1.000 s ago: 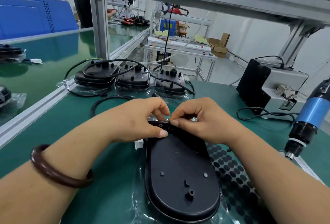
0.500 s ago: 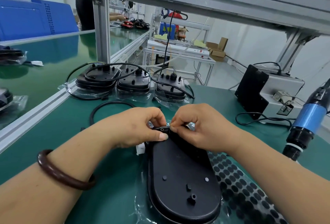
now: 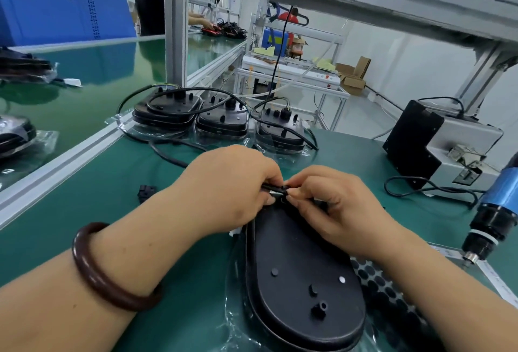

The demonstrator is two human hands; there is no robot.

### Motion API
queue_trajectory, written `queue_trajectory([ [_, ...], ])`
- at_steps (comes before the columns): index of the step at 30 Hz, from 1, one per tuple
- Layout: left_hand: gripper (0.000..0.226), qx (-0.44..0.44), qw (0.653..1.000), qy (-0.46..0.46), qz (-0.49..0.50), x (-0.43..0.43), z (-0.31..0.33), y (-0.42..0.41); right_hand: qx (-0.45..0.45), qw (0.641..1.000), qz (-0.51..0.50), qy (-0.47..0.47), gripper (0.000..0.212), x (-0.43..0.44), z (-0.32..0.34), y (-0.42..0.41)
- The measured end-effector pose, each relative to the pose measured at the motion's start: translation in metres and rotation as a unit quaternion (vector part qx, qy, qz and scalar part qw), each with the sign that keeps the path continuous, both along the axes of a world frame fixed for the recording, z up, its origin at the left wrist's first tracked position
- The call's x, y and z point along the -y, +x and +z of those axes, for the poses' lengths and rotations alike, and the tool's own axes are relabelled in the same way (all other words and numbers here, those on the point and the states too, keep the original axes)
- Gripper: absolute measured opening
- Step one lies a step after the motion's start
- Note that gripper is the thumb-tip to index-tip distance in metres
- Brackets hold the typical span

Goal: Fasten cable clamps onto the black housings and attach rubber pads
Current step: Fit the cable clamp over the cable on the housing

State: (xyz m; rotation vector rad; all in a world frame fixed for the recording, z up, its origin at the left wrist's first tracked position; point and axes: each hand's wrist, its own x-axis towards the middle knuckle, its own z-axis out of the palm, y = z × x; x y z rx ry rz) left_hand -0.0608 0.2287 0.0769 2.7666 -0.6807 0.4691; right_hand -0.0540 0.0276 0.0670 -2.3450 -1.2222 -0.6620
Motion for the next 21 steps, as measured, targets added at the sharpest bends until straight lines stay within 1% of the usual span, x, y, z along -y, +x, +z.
queue_trajectory([
  [4,0.024,-0.022,0.999,-0.027,-0.003,-0.002,0.000,0.000,-0.016,1.000,-0.001,-0.018,0.012,0.000,0.002,0.000],
  [8,0.026,-0.058,0.996,-0.065,-0.037,-0.002,-0.001,-0.001,-0.025,0.999,-0.023,-0.042,0.015,0.000,0.002,-0.005],
  [10,0.028,-0.063,0.992,-0.092,-0.051,0.001,-0.002,-0.003,-0.027,0.998,-0.036,-0.037,0.020,0.001,0.002,-0.008],
  [14,0.031,-0.059,0.986,-0.151,-0.047,0.007,-0.008,-0.006,-0.042,0.998,-0.039,-0.038,0.029,0.004,0.003,-0.012],
  [18,0.024,-0.081,0.972,-0.215,-0.059,0.012,-0.013,-0.004,-0.051,0.998,-0.032,-0.036,0.026,0.007,0.004,-0.013],
  [21,0.025,-0.102,0.963,-0.241,-0.060,0.015,-0.015,-0.001,-0.063,0.997,-0.026,-0.039,0.026,0.009,0.005,-0.013],
])
